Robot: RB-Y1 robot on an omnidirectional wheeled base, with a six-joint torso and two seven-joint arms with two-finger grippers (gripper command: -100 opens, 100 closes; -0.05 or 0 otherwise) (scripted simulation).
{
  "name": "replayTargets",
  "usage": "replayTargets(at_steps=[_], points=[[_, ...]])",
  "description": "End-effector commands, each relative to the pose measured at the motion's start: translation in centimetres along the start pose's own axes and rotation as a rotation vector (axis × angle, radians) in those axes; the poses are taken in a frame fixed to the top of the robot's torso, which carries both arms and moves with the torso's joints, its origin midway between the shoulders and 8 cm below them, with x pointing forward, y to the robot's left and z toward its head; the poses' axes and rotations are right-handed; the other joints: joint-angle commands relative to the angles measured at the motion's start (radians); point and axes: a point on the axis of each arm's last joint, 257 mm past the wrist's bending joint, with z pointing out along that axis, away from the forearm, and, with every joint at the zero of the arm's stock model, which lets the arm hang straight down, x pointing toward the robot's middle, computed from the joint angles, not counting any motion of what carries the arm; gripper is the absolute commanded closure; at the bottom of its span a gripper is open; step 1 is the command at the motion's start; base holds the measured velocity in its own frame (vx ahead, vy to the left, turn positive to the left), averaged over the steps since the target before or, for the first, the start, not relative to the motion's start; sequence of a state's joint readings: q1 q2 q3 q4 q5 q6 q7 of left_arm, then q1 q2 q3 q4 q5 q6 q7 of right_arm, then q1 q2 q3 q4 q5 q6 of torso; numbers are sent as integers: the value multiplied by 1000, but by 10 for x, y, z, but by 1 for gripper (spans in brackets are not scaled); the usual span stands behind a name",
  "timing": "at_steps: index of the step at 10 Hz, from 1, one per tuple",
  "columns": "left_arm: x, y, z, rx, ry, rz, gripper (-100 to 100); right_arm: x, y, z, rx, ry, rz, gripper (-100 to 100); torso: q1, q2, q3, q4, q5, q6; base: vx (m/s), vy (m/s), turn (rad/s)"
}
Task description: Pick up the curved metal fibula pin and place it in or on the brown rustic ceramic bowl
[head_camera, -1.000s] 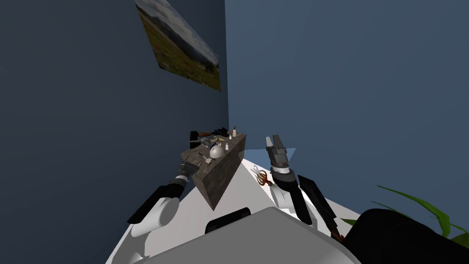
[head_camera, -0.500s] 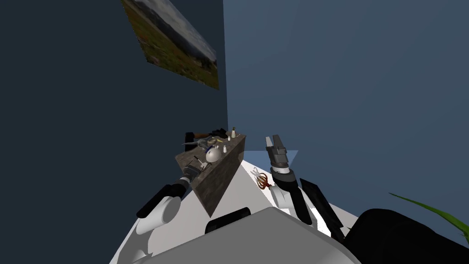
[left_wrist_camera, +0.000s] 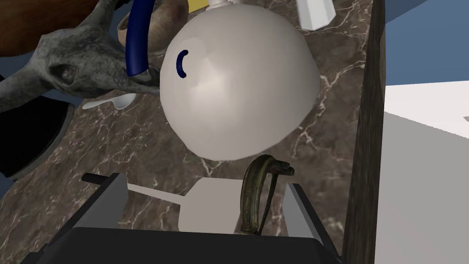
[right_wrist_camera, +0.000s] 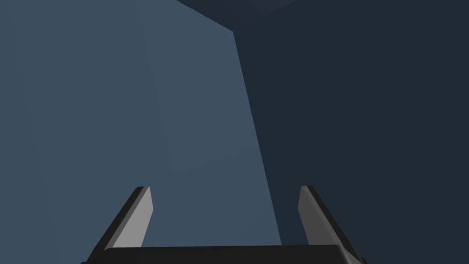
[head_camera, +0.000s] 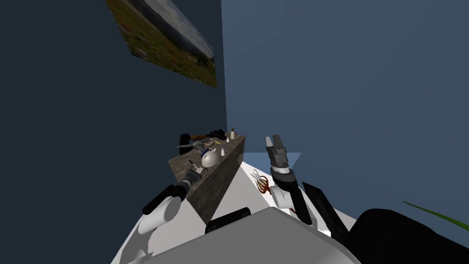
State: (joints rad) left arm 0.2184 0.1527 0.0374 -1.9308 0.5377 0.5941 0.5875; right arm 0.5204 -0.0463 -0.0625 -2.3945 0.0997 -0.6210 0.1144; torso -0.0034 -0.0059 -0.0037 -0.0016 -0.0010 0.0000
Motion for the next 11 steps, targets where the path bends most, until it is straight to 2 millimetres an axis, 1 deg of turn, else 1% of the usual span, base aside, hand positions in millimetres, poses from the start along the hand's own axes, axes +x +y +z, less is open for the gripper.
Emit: replayTargets(at_steps=[1, 2, 3, 4, 5, 6, 7, 8, 11], points=[[-24, 16, 2, -49, -56, -17, -100, 0, 0, 0, 0, 0, 0, 0, 0, 0, 0, 0, 0, 0, 76, -59, -8], [-32, 21, 1, -63, -75, -22, -100, 0, 0, 0, 0, 0, 0, 0, 0, 1, 0, 0, 0, 0, 70, -49, -3], [-26, 19, 0, -52, -60, -18, -100, 0, 0, 0, 0, 0, 0, 0, 0, 1, 1, 0, 0, 0, 29, -17, 4], [-28, 20, 0, -54, -63, -19, 0, 0, 0, 0, 0, 0, 0, 0, 2, 3, 2, 1, 0, 0, 6, -4, 0], [-34, 17, 4, -44, -68, -24, -100, 0, 0, 0, 0, 0, 0, 0, 3, 5, 3, 1, 1, 0, 24, -10, -73], [-37, 15, 7, -39, -70, -27, -100, 0, 0, 0, 0, 0, 0, 0, 3, 5, 3, 1, 1, 0, 57, -10, -94], [-34, 16, 5, -43, -69, -25, -100, 0, 0, 0, 0, 0, 0, 0, 3, 3, 2, 1, 1, 0, 29, -2, -14], [-34, 16, 5, -42, -69, -25, 100, 0, 0, 0, 0, 0, 0, 0, 3, 4, 2, 1, 1, 0, 0, 0, 0], [-33, 15, 5, -42, -68, -23, 100, 0, 0, 0, 0, 0, 0, 0, 4, 6, 3, 1, 1, 0, 0, 0, 0]])
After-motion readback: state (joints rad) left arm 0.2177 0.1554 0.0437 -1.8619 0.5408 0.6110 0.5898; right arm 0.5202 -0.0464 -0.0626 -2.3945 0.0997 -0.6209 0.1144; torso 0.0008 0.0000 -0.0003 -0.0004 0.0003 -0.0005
